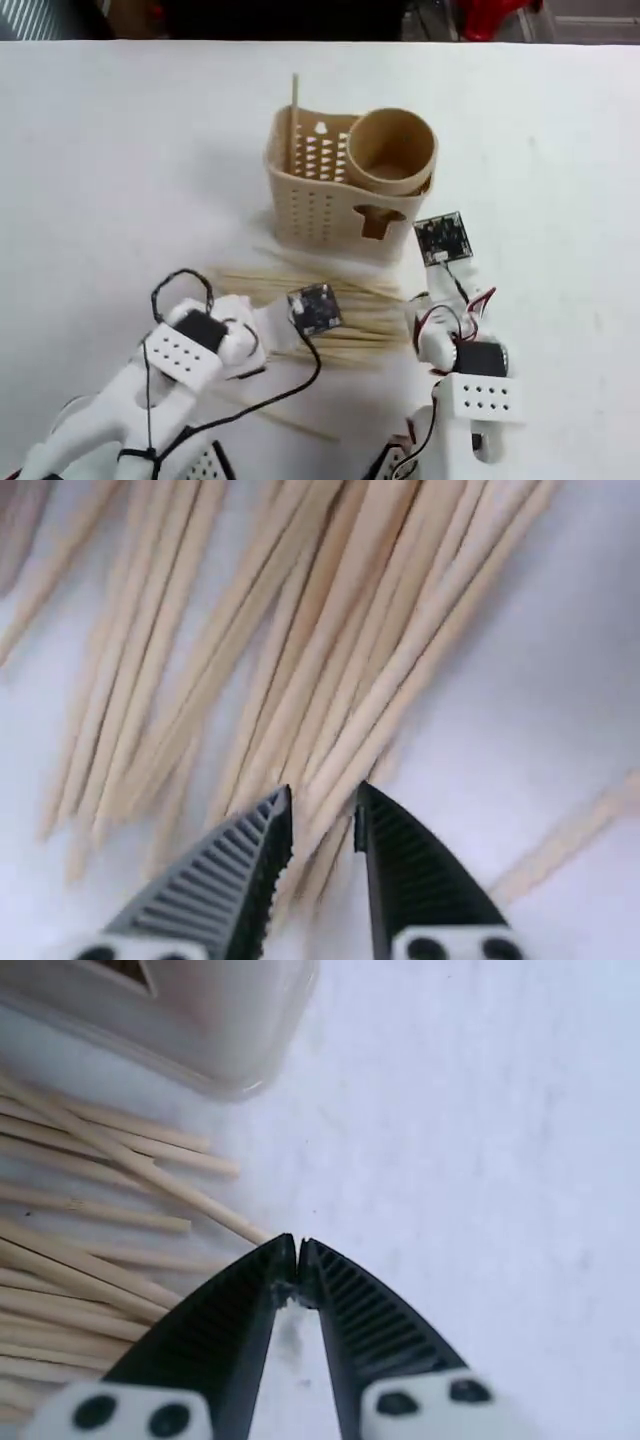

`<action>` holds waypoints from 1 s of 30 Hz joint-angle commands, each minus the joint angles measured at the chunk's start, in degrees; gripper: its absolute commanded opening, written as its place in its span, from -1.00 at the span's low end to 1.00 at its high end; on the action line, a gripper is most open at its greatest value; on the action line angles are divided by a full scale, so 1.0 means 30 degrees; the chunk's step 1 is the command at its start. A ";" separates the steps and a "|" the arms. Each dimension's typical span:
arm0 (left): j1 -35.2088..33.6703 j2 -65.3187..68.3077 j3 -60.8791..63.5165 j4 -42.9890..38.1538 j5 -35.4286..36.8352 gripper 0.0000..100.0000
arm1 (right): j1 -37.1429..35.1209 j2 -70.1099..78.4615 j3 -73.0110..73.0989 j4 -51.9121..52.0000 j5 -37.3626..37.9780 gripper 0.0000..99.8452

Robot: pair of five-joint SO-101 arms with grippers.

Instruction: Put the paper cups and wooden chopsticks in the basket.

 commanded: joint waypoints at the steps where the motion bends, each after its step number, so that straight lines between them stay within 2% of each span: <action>1: 0.0015 -0.0425 -0.2579 0.3194 -0.0147 -0.75 | 0.0132 -0.0249 -0.0147 -0.0308 -0.0234 -0.96; 4: 0.0777 -0.0278 -0.3458 0.6388 -0.1875 -0.75 | 0.0103 -0.0249 -0.0147 -0.0308 -0.0205 -0.96; 6: 0.1421 -0.0249 -0.3165 0.6740 -0.2256 -0.75 | 0.0103 -0.0249 -0.0147 -0.0308 -0.0205 -0.96; 12: 0.1773 -0.0220 -0.1436 0.2462 -0.0821 -0.75 | 0.0103 -0.0249 -0.0147 -0.0308 -0.0205 -0.96; 15: 0.1773 -0.0220 -0.1289 0.1143 0.0088 -0.75 | 0.0103 -0.0249 -0.0147 -0.0308 -0.0205 -0.96; 21: 0.1480 -0.0220 -0.1319 -0.0117 0.0352 -0.74 | 0.0103 -0.0249 -0.0147 -0.0278 -0.0205 -0.96; 24: 0.1451 -0.0073 -0.1729 -0.0088 0.0410 -0.67 | 0.0103 -0.0249 -0.0147 -0.0278 -0.0205 -0.96; 30: 0.1451 0.4645 -0.4923 -0.0117 0.1319 -0.67 | 0.0103 -0.0249 -0.0147 -0.0278 -0.0205 -0.96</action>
